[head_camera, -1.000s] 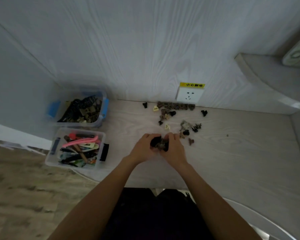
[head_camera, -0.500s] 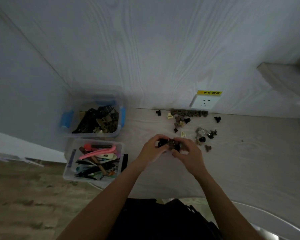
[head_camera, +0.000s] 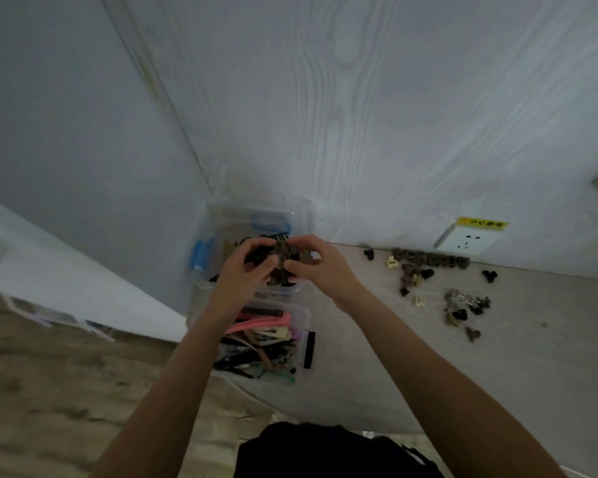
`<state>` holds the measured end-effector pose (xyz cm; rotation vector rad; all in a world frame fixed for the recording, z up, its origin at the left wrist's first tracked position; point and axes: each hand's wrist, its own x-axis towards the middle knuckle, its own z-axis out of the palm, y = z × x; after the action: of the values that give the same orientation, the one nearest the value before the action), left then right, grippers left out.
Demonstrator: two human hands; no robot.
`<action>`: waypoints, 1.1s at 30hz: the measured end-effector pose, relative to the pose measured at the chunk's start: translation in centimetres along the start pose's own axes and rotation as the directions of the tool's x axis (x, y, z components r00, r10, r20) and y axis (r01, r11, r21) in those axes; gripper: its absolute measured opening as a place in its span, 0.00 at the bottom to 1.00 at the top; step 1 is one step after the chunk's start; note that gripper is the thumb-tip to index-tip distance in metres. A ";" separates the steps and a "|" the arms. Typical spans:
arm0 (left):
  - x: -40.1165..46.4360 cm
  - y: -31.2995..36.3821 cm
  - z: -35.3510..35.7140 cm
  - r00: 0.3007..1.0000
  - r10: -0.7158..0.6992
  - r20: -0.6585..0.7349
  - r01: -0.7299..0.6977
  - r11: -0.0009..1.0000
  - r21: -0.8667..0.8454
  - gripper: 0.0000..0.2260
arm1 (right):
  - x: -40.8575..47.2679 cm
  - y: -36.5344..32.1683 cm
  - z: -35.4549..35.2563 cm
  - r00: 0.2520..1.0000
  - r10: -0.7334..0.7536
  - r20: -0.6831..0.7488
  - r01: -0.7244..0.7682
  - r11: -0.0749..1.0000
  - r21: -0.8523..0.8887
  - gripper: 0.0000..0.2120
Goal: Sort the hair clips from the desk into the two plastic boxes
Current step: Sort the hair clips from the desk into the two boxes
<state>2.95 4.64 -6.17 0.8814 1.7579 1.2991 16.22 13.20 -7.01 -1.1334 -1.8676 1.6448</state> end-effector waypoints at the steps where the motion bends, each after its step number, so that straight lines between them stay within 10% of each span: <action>1: 0.4 -0.6 -0.7 1.000 0.019 0.001 -0.019 0.993 0.116 0.08 | 0.5 0.0 0.4 1.000 -0.002 0.026 0.004 0.996 -0.093 0.17; 8: 2.0 -3.6 -5.1 0.991 0.135 -0.005 -0.092 0.700 0.708 0.14 | 4.2 -1.8 2.7 0.965 -0.208 0.159 0.262 0.789 -0.556 0.19; 18: 1.9 -3.9 -7.7 0.993 0.111 -0.037 -0.039 0.608 0.793 0.21 | 9.4 -3.5 8.3 0.884 -0.227 0.409 0.461 0.573 -0.678 0.24; 26: 0.3 -1.8 -4.4 0.863 0.498 -0.081 -0.334 0.684 0.648 0.18 | 0.4 -1.6 0.7 0.929 -0.367 -0.048 0.279 0.780 -0.560 0.12; 30: -0.3 -0.5 1.5 0.741 0.665 0.091 -0.594 0.586 0.551 0.12 | -6.3 3.0 -5.1 0.927 -0.226 -0.300 0.016 0.822 -0.569 0.09; 33: 0.0 -0.4 7.2 0.779 0.505 0.371 -0.626 0.613 0.482 0.14 | -10.0 7.6 -9.7 0.910 -0.048 -0.413 -0.207 0.809 -0.550 0.10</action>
<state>9.19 7.72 -7.92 2.0022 1.7969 0.9547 31.66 11.28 -10.02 -1.6692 -2.0982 0.7534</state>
